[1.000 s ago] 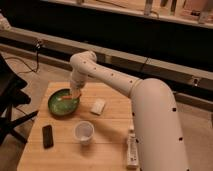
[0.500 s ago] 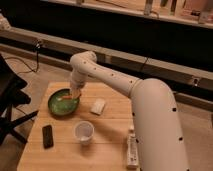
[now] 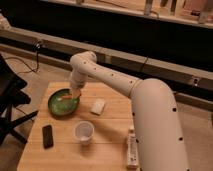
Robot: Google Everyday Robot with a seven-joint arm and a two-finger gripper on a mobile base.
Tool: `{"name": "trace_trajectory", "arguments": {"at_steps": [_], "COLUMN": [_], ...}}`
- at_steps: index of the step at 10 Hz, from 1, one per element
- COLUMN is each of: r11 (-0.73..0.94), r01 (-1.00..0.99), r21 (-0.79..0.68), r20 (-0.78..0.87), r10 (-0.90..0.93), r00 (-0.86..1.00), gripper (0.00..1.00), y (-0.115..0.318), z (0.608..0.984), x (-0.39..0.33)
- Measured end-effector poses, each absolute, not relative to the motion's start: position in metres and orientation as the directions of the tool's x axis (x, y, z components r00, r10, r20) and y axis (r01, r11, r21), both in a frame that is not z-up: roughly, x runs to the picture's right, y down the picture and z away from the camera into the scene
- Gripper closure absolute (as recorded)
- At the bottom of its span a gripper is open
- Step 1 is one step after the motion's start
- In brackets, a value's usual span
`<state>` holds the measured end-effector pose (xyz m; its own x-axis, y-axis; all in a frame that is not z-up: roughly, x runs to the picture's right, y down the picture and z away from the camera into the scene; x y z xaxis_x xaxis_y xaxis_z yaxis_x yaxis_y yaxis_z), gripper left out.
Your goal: Place the pepper in the ceramic bowl
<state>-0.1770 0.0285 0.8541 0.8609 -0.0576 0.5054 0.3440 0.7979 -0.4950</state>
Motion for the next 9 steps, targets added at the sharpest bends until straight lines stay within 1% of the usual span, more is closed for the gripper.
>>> {"name": "trace_trajectory", "arguments": {"at_steps": [1,2,5,6,7,8,9], "r11": [0.798,0.798,0.786,0.782,0.779,0.781,0.791], "r01": [0.345,0.355,0.41,0.423,0.433,0.431,0.4], "r21": [-0.494,-0.486,-0.463,-0.459,-0.454,-0.451,-0.463], "r20": [0.506,0.518,0.556,0.565,0.572,0.57,0.552], "r10": [-0.058,-0.064,-0.102,-0.111,-0.118,-0.119,-0.095], "r00": [0.86,0.853,0.825,0.818,0.812,0.813,0.828], "gripper": [0.67,0.53,0.22,0.2,0.2,0.26,0.36], "y": [0.0285,0.0285,0.0311,0.0323,0.0329,0.0333,0.0302], "z": [0.854,0.8527,0.8504,0.8496,0.8487,0.8496,0.8516], "x": [-0.177,-0.1781,-0.1823,-0.185,-0.1868,-0.1863,-0.183]}}
